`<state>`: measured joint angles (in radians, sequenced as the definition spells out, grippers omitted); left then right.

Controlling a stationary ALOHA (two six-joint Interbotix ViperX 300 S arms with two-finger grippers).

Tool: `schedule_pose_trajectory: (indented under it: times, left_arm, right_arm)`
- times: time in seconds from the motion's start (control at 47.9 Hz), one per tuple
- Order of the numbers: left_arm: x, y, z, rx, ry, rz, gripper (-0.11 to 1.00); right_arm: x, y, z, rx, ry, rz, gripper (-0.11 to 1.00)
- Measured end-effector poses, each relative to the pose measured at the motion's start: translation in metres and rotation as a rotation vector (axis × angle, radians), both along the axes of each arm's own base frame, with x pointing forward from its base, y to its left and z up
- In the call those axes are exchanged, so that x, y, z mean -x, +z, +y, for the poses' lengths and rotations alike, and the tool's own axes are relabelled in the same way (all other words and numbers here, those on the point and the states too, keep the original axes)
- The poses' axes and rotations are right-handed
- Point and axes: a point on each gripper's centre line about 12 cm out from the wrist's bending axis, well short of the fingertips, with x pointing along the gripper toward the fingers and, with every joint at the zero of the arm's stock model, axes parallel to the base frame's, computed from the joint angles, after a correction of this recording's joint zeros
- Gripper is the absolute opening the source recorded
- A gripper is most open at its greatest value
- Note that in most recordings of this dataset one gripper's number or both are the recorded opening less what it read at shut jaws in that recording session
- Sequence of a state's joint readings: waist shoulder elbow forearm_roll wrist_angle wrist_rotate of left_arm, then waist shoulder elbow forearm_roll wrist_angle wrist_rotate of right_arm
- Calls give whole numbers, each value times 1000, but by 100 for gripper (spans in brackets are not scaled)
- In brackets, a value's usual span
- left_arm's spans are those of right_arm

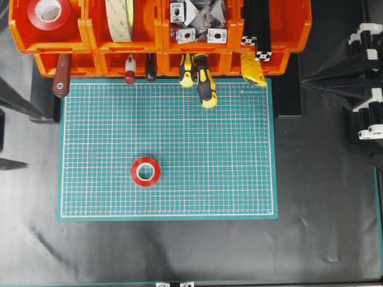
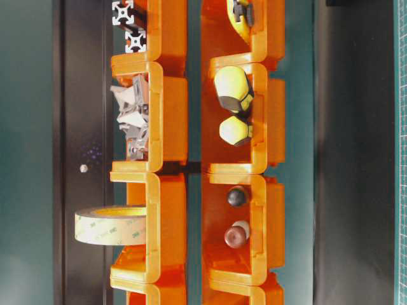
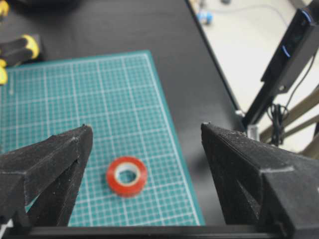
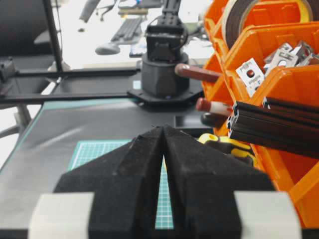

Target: Pick vinyl tape from container rack with left arm.

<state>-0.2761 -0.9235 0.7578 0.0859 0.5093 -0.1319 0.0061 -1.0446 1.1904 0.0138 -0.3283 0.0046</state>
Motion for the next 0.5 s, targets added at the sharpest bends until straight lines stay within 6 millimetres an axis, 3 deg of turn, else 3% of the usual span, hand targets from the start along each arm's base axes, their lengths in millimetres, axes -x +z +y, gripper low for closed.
schedule_pose_trajectory:
  times: [0.501]
  left_arm:
    - [45,2,22,40,56,-142,84]
  right_arm:
    - [0,0,0,0,0,0,0]
